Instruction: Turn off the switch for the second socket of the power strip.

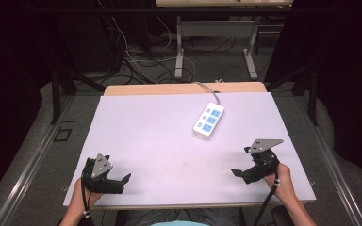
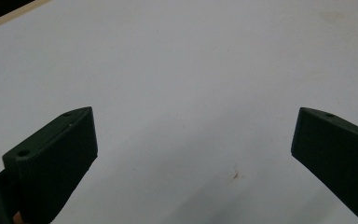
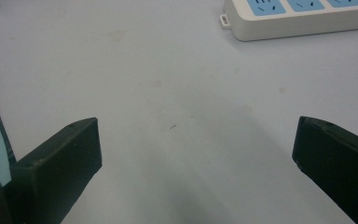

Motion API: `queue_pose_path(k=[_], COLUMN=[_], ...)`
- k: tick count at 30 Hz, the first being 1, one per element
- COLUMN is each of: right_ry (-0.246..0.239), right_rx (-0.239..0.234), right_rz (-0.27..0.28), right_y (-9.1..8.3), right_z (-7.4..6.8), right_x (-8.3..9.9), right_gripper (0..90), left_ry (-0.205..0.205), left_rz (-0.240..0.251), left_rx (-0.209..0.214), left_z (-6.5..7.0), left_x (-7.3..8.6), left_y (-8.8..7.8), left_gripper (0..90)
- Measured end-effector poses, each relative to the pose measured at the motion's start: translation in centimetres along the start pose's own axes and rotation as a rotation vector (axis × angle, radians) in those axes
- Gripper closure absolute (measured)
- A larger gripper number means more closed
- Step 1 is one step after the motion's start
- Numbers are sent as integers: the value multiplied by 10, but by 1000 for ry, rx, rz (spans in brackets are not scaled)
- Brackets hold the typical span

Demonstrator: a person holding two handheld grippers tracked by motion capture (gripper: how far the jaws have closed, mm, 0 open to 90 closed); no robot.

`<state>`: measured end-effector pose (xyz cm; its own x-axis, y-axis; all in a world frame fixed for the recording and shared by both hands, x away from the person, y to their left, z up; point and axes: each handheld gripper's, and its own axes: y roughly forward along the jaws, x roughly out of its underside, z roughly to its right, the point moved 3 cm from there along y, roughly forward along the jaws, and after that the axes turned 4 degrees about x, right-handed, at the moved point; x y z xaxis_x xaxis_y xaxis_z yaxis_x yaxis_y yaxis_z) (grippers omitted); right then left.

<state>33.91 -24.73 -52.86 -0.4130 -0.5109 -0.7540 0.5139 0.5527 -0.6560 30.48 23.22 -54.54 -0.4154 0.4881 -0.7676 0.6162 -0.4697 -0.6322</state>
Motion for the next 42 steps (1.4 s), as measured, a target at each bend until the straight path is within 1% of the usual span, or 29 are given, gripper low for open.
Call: queue_pose_path(k=[1,2,4,6,7,8,9,10,13,17,20,22,24,28,32,35,36,38,39,40,42], right_ry=[-9,-9,-10,-9,-15,-15,-13,-5,-2,1,4,2,2,3,5,1,6,7,10,10,8], right_rx=[3,-2,7,3,10,10,21,13,21,29,23,34,31,26,33,36,35,33,26,28,32], right_rz=[5,1,10,-1,5,5,11,1,13,2,-2,1,-4,-18,-17,-16,-9,-13,-30,-8,-14], right_y=[1,1,3,4,6,6,7,7,10,14,16,19,21,24,28,30,32,32,31,33,35], right_z=[1,1,3,4,7,7,10,11,14,20,22,25,26,29,32,34,35,36,36,37,38], right_x=[-1,-3,-6,-7,-9,-9,-12,-12,-14,-16,-18,-20,-22,-24,-26,-28,-29,-30,-31,-31,-33], right_gripper=[7,6,6,6,6,6,6,6,6,7,7,7,8,9,10,11,12,12,13,12,13], left_ry=[0,0,2,-2,-1,-1,1,-1,0,0,0,1,4,-2,-1,8,0,2,-2,-1,3], left_rz=[2,1,-2,-2,-2,-3,-3,-3,-5,-10,-11,-10,-4,-10,-4,0,-1,-8,-1,-2,-1], left_rx=[-1,-1,-1,-4,-5,-5,-4,-3,-3,-1,-3,-5,-15,-7,-11,-18,-12,-10,-13,-13,-18], left_z=[0,0,0,0,0,0,0,0,0,0,0,0,-1,-1,0,-1,-1,-1,0,-1,-1], left_x=[0,0,0,0,0,0,0,0,0,0,0,0,0,0,0,0,0,0,0,0,0], left_y=[0,0,0,1,1,1,0,1,1,1,1,1,1,0,0,0,0,0,1,0,0], left_gripper=[1,1,1,1,1,1,1,1,1,1,1,1,1,1,1,1,1,1,1,1,1])
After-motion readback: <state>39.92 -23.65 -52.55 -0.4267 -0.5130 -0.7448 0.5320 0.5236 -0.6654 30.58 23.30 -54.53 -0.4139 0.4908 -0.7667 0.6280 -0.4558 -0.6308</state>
